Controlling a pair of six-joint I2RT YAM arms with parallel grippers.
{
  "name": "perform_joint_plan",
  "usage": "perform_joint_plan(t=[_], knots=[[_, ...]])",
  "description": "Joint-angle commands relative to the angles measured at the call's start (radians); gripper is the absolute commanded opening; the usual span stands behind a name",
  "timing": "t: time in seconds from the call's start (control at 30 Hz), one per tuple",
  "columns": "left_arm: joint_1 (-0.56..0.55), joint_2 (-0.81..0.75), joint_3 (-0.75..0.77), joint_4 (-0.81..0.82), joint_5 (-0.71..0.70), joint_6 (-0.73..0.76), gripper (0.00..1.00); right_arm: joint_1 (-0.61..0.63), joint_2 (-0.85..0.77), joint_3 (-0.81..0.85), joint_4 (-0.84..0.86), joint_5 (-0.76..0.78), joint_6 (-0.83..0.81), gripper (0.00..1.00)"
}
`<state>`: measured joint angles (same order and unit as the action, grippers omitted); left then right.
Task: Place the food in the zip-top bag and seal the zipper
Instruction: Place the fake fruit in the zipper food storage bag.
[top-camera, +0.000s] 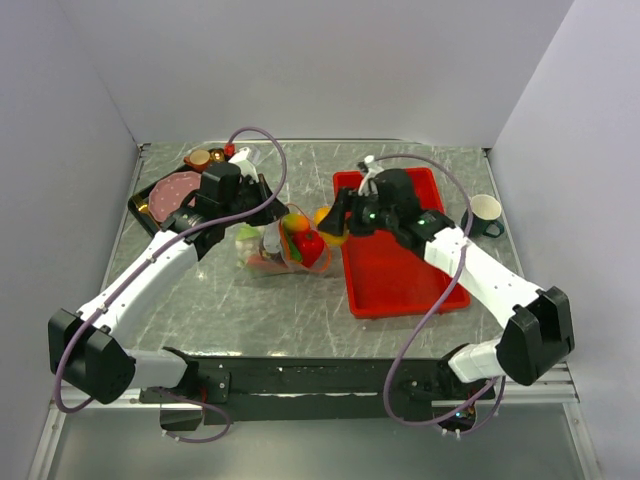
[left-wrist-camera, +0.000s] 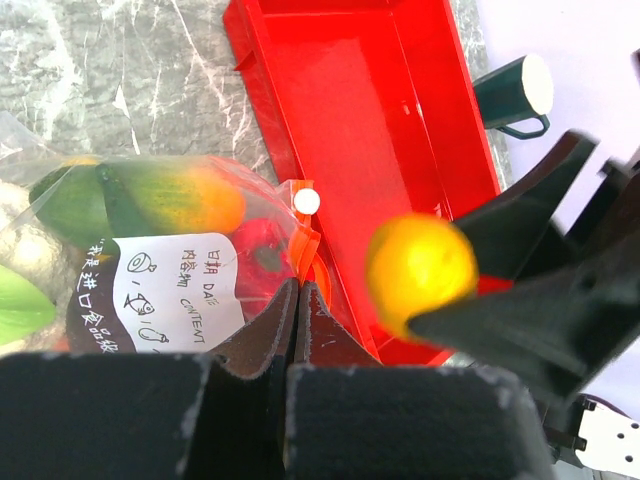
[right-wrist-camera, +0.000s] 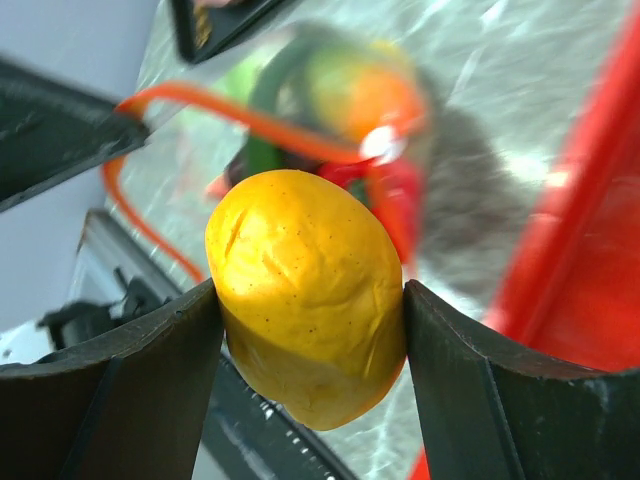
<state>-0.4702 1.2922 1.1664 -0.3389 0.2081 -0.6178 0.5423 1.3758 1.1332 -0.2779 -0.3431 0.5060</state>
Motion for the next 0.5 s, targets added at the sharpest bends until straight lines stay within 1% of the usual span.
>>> perform_joint_plan(t=[0.0, 0.1, 0.17, 0.47], knots=[[-0.004, -0.005, 0.012, 0.058, 0.014, -0.011, 0.01, 0.056, 0.037, 0.069, 0.045, -0.021, 0.026, 0.26], [-0.004, -0.013, 0.007, 0.055, 0.010, -0.014, 0.01, 0.097, 0.071, 0.102, 0.023, 0.018, 0.002, 0.26], [-0.002, -0.021, 0.003, 0.061, 0.008, -0.017, 0.01, 0.108, 0.107, 0.122, 0.017, 0.015, -0.004, 0.26], [-0.004, -0.042, 0.001, 0.047, 0.010, -0.011, 0.01, 0.136, 0.244, 0.160, 0.114, 0.027, 0.034, 0.27]])
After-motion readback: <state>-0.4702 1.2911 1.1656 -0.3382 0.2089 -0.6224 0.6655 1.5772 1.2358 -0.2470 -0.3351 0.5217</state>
